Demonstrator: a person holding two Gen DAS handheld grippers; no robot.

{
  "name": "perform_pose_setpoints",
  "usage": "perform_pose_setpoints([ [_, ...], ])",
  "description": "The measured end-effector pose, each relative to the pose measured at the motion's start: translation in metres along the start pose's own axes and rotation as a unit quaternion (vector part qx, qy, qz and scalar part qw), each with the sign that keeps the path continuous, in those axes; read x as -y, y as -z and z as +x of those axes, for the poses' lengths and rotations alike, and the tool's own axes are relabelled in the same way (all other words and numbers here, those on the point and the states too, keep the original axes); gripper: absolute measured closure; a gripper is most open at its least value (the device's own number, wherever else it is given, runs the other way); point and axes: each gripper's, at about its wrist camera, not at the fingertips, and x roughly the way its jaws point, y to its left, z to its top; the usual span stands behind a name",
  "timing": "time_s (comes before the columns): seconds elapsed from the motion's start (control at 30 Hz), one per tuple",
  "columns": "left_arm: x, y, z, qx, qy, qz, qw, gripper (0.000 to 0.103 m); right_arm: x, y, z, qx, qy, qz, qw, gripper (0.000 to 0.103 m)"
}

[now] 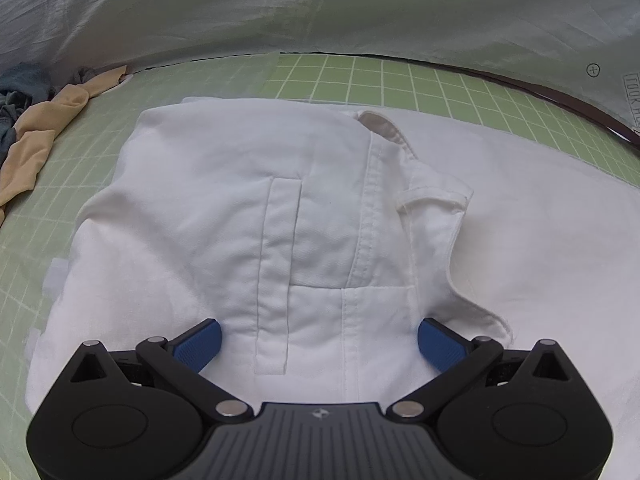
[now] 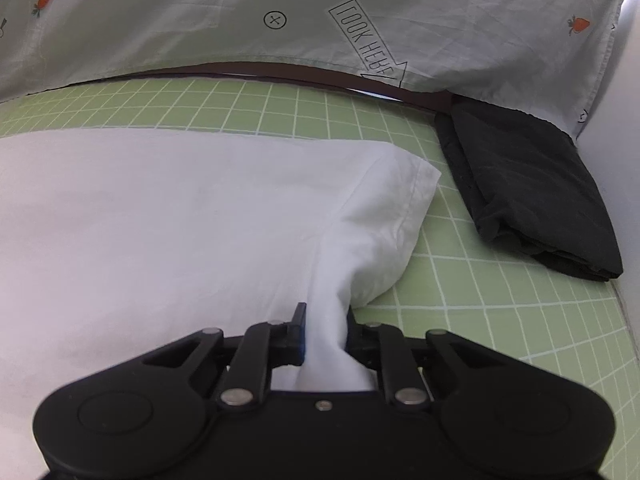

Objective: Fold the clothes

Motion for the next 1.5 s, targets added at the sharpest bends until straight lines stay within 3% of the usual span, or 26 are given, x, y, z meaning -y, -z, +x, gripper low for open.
perform_pose_setpoints([
  [0.27, -0.039, -0.01, -0.047, 0.048, 0.081, -0.03, 0.9951, 0.001, -0.023, -0.023, -0.069, 0.069, -0.008, 0.068, 0.995, 0.088],
  [0.43, -0.064, -0.016, -0.059, 0.069, 0.087, -0.027, 0.9935, 0.001, -0.075, -0.042, -0.098, 0.102, -0.033, 0.065, 0.992, 0.087],
  [0.57, -0.078, -0.012, -0.052, 0.055, 0.084, -0.02, 0.9948, 0.001, -0.13, -0.047, -0.092, 0.096, -0.046, 0.058, 0.993, 0.084],
  [0.67, -0.091, -0.005, -0.044, 0.028, 0.086, -0.025, 0.9956, 0.001, -0.169, -0.035, -0.066, 0.058, -0.078, 0.044, 0.994, 0.065],
  [0.7, -0.095, -0.002, -0.042, 0.023, 0.09, -0.027, 0.9953, 0.001, -0.18, -0.029, -0.054, 0.029, -0.092, 0.04, 0.995, 0.054],
  [0.77, -0.101, 0.001, -0.043, 0.022, 0.096, -0.026, 0.9948, 0.001, -0.199, -0.014, -0.038, -0.018, -0.105, 0.034, 0.994, 0.052],
  [0.8, -0.102, 0.002, -0.044, 0.024, 0.097, -0.024, 0.9947, 0.001, -0.205, -0.009, -0.039, -0.02, -0.1, 0.025, 0.994, 0.051],
  [0.9, -0.103, 0.003, -0.044, 0.027, 0.1, -0.021, 0.9944, 0.001, -0.207, -0.008, -0.056, 0.003, -0.101, 0.009, 0.995, 0.035],
  [1.03, -0.103, 0.002, -0.047, 0.03, 0.098, -0.018, 0.9945, 0.001, -0.176, -0.013, -0.089, 0.054, -0.131, 0.086, 0.986, 0.028],
  [1.13, -0.107, 0.001, -0.052, 0.036, 0.098, -0.027, 0.9942, 0.0, -0.145, -0.013, -0.11, 0.102, -0.118, 0.14, 0.978, 0.018],
  [1.27, -0.115, -0.003, -0.055, 0.047, 0.068, -0.028, 0.9962, 0.0, -0.113, -0.009, -0.099, 0.086, -0.068, 0.172, 0.979, 0.019],
  [1.4, -0.121, -0.005, -0.05, 0.047, 0.029, -0.012, 0.9984, 0.0, -0.102, 0.001, -0.081, 0.056, -0.07, 0.191, 0.978, 0.046],
  [1.5, -0.129, -0.004, -0.044, 0.04, 0.016, -0.017, 0.999, 0.0, -0.121, 0.002, -0.074, 0.044, -0.093, 0.168, 0.98, 0.051],
])
